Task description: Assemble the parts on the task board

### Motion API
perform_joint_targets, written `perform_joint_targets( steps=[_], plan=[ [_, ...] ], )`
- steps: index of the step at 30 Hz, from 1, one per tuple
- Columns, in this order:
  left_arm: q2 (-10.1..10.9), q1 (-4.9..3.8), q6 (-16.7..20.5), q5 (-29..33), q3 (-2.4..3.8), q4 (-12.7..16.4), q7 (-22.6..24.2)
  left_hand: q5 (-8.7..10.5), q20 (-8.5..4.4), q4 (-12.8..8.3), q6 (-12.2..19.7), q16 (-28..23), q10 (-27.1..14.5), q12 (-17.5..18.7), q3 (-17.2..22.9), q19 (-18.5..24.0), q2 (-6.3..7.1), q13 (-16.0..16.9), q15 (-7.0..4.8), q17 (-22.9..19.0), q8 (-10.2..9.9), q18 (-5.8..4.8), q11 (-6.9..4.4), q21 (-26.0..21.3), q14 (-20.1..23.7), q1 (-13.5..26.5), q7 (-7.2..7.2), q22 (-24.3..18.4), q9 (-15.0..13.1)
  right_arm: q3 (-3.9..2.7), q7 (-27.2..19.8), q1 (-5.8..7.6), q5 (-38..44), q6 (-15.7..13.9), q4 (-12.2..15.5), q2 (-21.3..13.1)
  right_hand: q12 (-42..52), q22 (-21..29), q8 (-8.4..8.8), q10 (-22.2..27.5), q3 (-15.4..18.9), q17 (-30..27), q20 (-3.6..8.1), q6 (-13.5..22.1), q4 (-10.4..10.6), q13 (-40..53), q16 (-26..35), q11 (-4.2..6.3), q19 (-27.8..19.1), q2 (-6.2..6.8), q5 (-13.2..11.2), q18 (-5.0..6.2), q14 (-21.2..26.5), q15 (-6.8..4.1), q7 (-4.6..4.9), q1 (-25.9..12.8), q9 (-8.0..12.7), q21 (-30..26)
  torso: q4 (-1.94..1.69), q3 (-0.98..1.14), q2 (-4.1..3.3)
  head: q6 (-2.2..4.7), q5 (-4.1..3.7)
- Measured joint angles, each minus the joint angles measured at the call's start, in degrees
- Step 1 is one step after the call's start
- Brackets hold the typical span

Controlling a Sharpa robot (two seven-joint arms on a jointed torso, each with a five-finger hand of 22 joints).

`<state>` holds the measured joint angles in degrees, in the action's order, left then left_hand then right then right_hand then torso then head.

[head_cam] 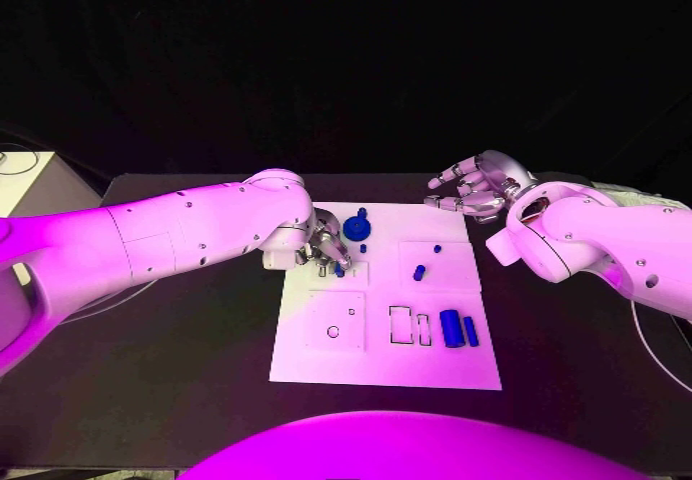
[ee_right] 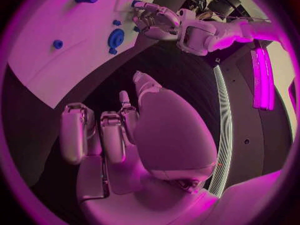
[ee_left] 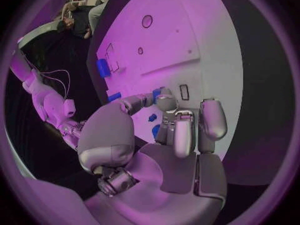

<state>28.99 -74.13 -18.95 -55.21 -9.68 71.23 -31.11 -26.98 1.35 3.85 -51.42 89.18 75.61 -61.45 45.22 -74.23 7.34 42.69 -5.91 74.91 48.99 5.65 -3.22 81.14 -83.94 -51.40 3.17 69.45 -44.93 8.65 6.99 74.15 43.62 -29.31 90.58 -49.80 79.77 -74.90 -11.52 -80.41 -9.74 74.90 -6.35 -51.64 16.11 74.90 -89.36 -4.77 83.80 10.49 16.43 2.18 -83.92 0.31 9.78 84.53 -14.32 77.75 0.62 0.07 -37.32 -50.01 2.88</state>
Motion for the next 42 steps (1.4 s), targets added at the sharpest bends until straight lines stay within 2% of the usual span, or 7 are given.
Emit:
perform_joint_targets(
  steps=[9, 18, 25, 29, 38, 42],
  plan=[
    [0.3, 0.07, -0.1, -0.1, -0.18, 0.7, -0.1, 0.18, -0.22, 0.2, 0.0, 0.0, 0.0, 0.0, 0.2, -0.2, -0.05, -0.7, 0.01, 0.0, -0.3, 0.00, 0.00, 0.0, 0.0, 0.0, 0.01, 0.2, 0.2, 0.00, 0.0, -0.01, 0.0, 0.0, 0.0, -0.1, 0.0, 0.0, 0.00, 0.0, 0.0, 0.0, 0.00, 0.0, 0.0, 0.0, 0.0, 0.00, 0.0, 0.00, 0.0, -0.01, 0.0, 0.00, 0.00, 0.0, 0.0, 0.0, 0.00, 0.03, 0.03, 0.00, 0.03],
    [0.5, 0.12, -0.1, -0.2, -0.21, 1.1, -0.3, 0.37, -0.42, 0.5, -0.5, 0.0, 0.3, 0.7, 0.5, -0.4, -1.45, -1.5, 0.01, 0.0, -1.0, 0.00, -0.29, 0.0, 0.0, 1.5, 0.47, 0.4, 0.5, 0.00, 0.0, -0.01, 0.0, 0.0, 0.0, -0.2, 0.0, 0.0, 0.00, 0.0, 0.0, 0.0, 0.00, 0.0, 0.0, 0.0, 0.0, 0.00, 0.0, 0.00, 0.0, 0.00, 0.0, 0.00, 0.00, 0.0, 0.0, 0.0, 0.01, 0.03, 0.01, 0.00, 0.03],
    [0.6, 0.12, -0.1, -0.2, -0.20, 1.2, -0.3, 0.68, -0.42, 0.7, -0.7, 0.0, 0.3, 1.1, 0.7, -0.4, -1.94, -1.9, -0.15, 0.0, -1.3, 0.00, -0.32, 0.0, -0.2, 1.9, 0.31, 0.4, 0.7, 0.00, 0.0, -0.01, 0.0, 0.0, 0.0, -0.2, 0.0, 0.0, 0.00, 0.0, 0.0, 0.0, 0.00, 0.0, 0.0, 0.0, 0.0, 0.00, 0.0, 0.00, 0.0, 0.00, 0.0, 0.00, 0.00, 0.0, 0.0, 0.0, 0.01, 0.00, -0.03, 0.00, 0.11],
    [0.5, 0.12, -0.1, -0.2, -0.19, 1.0, -0.3, 1.36, -0.42, 0.7, -0.9, 0.0, 0.4, 1.4, 0.7, -0.4, -2.46, -2.1, -0.21, 0.0, -1.7, 0.00, -0.43, 0.0, -0.2, 2.5, 0.48, 0.4, 0.8, 0.00, 0.0, -0.01, 0.0, 0.0, 0.1, -0.2, 0.0, 0.0, -0.24, 0.0, -0.2, 0.0, 0.00, 0.0, 0.2, 0.0, 0.0, 0.00, 0.0, 0.05, 0.0, 0.00, 0.0, 0.00, 0.00, -0.4, 0.0, -0.3, 0.01, -0.02, -0.03, 0.00, 0.13],
    [0.2, 0.10, -0.2, -0.1, -0.18, 0.4, -0.3, 4.57, -0.62, 0.7, -1.7, 0.0, 0.7, 1.6, 0.7, -0.6, -3.82, -2.2, -0.38, 0.0, -2.5, 0.00, -0.55, 0.0, -0.1, 3.8, 0.55, 0.4, 0.9, 0.00, 0.0, -0.01, 0.0, 0.0, 0.1, -0.3, 0.0, 0.0, -0.23, 0.0, -0.2, 0.0, 0.00, 0.0, 0.2, 0.0, 0.0, 0.00, 0.0, 0.06, 0.0, -0.01, 0.0, 0.00, -0.01, -0.6, 0.0, -0.3, 0.02, -0.01, -0.03, 0.00, 0.17],
    [0.1, 0.09, -0.3, -0.1, -0.18, 0.3, -0.3, 4.83, -0.62, 0.2, -1.7, 0.0, 0.8, 1.6, 0.3, -0.6, -3.98, -2.3, -0.38, 0.0, -2.6, 0.00, -0.69, 0.0, -0.1, 4.0, 0.49, 0.4, 0.9, 0.00, 0.0, -0.01, 0.0, 0.0, 0.1, -0.3, -0.2, 0.0, -0.23, 0.0, -0.4, 0.0, 0.00, 0.0, 0.1, 0.0, 0.0, 0.00, 0.0, 0.06, 0.0, 0.00, 0.0, 0.00, -0.01, -0.6, 0.0, -0.3, 0.03, 0.00, -0.03, 0.00, 0.10]
  ],
)
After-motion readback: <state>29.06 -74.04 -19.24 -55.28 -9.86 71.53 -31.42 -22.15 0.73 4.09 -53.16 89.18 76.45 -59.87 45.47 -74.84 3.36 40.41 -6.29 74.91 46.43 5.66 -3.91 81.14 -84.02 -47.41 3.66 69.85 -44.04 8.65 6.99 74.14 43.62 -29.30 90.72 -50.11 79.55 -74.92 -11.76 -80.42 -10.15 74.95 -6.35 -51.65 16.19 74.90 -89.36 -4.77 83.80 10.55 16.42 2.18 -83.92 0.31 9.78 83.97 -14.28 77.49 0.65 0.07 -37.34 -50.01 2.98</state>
